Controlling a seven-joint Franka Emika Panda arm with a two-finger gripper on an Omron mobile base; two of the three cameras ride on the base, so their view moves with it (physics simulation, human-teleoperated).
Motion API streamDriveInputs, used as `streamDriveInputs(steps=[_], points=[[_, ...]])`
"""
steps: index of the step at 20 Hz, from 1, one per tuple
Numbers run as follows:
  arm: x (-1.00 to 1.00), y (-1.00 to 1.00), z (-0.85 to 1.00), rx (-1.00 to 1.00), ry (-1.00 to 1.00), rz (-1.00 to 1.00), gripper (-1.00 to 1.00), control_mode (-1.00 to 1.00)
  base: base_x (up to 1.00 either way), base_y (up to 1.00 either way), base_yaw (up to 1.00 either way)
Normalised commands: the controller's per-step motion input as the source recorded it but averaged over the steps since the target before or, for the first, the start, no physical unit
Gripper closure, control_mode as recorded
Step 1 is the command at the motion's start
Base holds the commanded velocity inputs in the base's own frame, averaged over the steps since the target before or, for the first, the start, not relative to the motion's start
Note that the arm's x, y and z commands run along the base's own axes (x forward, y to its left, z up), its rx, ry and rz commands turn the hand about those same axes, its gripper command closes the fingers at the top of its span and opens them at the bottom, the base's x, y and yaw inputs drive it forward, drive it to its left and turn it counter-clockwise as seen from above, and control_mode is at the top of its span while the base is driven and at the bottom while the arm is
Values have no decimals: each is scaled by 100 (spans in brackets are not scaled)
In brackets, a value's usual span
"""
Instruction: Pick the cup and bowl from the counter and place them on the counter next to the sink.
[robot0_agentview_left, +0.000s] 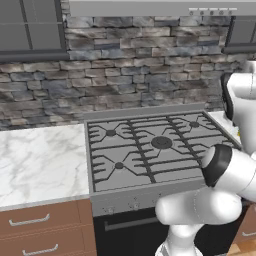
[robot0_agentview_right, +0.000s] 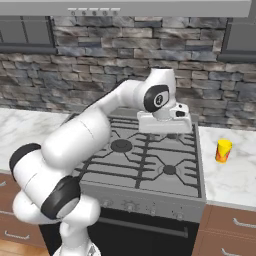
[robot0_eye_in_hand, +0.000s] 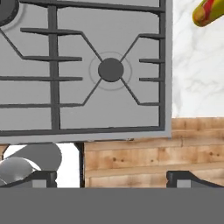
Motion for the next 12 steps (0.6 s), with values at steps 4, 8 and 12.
streamDriveInputs(steps=[4,8,12], points=[[72,-17,-43,0,0,-12,-100,-100,0,0,0],[70,-14,-39,0,-1,-9,-100,-100,0,0,0],[51,-32,-21,4,-6,-8,-100,-100,0,0,0]])
